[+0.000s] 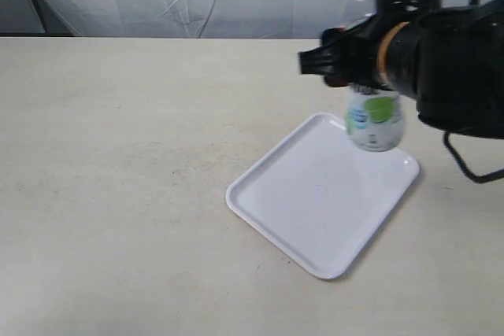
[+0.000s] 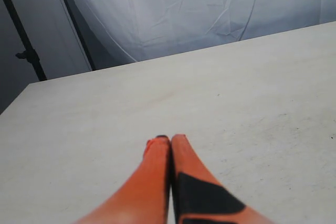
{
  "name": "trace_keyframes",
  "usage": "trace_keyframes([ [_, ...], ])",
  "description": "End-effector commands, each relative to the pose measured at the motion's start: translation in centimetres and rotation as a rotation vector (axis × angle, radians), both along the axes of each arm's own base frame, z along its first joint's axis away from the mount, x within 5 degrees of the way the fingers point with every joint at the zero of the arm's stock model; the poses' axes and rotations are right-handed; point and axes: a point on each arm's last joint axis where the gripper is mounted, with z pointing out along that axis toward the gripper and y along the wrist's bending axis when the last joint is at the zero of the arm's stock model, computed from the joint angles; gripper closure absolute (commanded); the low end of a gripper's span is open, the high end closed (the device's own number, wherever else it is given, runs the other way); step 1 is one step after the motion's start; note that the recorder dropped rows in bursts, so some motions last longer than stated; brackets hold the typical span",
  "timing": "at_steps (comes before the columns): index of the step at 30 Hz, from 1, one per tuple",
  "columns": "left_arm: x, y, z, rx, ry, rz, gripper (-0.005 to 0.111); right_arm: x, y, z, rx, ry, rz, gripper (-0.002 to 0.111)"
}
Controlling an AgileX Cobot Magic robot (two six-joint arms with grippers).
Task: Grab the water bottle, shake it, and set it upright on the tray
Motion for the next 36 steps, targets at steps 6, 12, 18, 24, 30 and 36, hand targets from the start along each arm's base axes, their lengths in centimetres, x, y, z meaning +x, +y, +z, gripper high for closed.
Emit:
trace_keyframes([
  [6,0.0,0.0,0.0,-0.005,-0.014,-0.001,0.106,-1.2,-0.2,3.8,0.066,-0.053,0.169,0.109],
  [12,0.0,0.0,0.0,-0.005,-0.014,-0.001,0.106,-1.4,1.3,-1.8,0.112,0.095,0.221,0.109],
  [18,0.0,0.0,0.0,-0.005,-0.014,-0.001,0.106,-3.3,-0.6,5.6,0.267,-0.078,0.271,0.109],
  [24,0.0,0.0,0.0,-0.005,-0.014,-0.001,0.106,-3.6,-3.7,3.1,0.088,-0.055,0.099,0.109],
  [30,0.0,0.0,0.0,-0.005,-0.014,-0.001,0.106,-5.0,-5.3,4.6,0.14,-0.11,0.121,0.109],
  [36,0.0,0.0,0.0,-0.005,-0.014,-0.001,0.106,-5.4,-9.2,7.5,0.043,-0.285,-0.092,0.109],
])
